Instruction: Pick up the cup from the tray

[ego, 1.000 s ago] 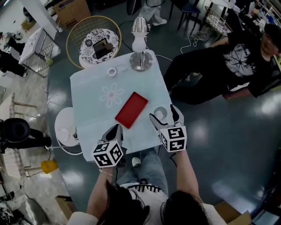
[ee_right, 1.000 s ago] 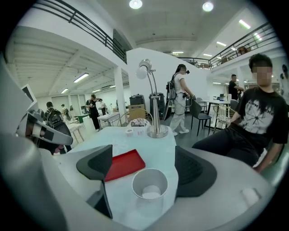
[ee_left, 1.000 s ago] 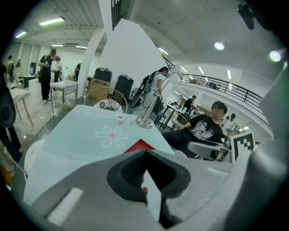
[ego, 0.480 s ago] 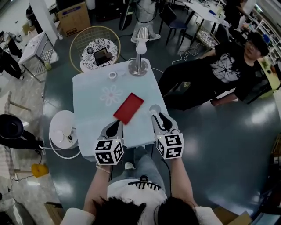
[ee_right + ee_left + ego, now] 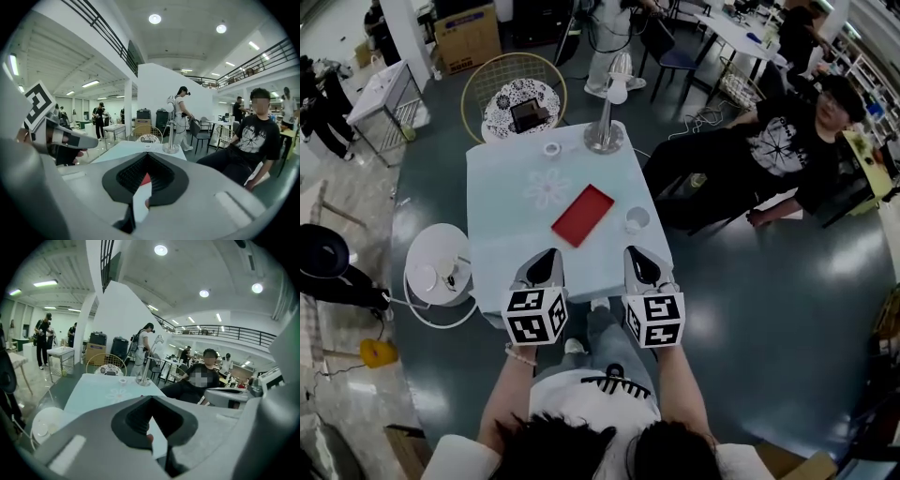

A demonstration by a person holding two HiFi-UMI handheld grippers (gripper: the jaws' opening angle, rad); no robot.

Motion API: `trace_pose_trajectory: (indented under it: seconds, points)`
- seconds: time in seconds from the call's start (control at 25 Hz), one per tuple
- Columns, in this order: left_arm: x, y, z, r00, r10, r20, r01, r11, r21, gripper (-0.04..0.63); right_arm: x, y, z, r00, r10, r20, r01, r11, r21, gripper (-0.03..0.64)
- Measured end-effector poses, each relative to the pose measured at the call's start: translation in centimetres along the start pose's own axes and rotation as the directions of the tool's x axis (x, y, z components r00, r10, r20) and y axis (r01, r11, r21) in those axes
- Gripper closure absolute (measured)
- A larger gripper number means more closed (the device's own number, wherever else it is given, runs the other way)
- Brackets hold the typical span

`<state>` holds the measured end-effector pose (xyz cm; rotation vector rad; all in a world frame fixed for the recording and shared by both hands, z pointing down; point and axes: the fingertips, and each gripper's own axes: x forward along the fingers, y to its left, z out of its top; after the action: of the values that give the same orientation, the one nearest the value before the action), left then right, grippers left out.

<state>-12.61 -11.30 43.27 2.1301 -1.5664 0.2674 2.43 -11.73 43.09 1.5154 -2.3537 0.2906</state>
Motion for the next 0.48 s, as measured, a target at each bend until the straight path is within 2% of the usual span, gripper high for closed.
trace_pose_trajectory:
  seconds: [0.08,0.32,0.48]
  points:
    - [-0.8,0.2,-0.5,1.000,0.014,-0.006,-0.014,1.000,0.012,0.595,-0.6,0.9,-0.3,1.000,0.013,0.001,-0.013,1.000,0.015,0.594]
    - [-2.4,-0.1,-1.3,1.000,-0.027,0.012,0.026,1.000,0.003,0.595,-1.6,2.0,-0.6,1.000,0.002,0.001,-0.002,0.999,0.033,0.594]
    - [-3.2,-0.8,-1.1,0.999,-0.045,0.027,0.044,0.999,0.027,0.595,-2.1,2.6,-0.7,1.000,0.007,0.001,-0.007,0.999,0.035,0.594]
